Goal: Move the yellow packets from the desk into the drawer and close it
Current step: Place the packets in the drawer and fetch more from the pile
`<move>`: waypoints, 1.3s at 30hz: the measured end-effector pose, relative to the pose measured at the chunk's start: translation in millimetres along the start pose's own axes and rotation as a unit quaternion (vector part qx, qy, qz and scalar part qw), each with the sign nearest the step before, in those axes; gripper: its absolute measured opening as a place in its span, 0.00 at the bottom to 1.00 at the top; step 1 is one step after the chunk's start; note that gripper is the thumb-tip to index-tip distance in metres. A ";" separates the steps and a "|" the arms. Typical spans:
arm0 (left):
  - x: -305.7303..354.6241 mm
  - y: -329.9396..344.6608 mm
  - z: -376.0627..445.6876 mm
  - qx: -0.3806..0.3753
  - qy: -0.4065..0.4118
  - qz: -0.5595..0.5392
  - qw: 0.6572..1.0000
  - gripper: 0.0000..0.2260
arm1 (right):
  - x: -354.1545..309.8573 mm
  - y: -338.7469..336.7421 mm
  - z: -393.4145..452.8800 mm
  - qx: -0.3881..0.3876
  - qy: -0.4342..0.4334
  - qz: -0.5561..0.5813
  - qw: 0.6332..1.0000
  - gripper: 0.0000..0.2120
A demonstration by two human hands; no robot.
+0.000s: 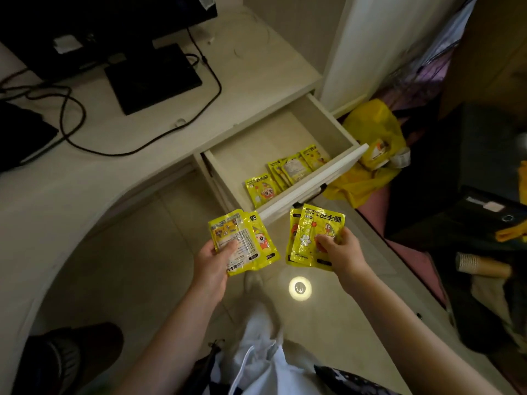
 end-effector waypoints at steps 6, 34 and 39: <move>32.8 35.3 54.2 0.007 0.001 -0.007 1.000 0.08 | -48.8 2.2 50.7 0.000 -0.011 0.008 1.000 0.10; 67.1 166.2 211.7 0.156 -0.064 -0.057 0.984 0.08 | -190.6 50.0 313.5 -0.157 0.063 -0.183 0.968 0.04; 63.3 174.5 244.5 0.183 -0.073 -0.056 0.979 0.07 | -184.7 78.5 350.8 -0.188 0.081 -0.225 0.952 0.09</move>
Point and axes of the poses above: each hand's wrist, its own z-axis towards the middle knuckle, its own y-axis out of the palm, x = y × z, the point moved 8 cm from there along z, towards the middle knuckle, and after that the axes turned 1 degree about y, right-handed, at the moved point
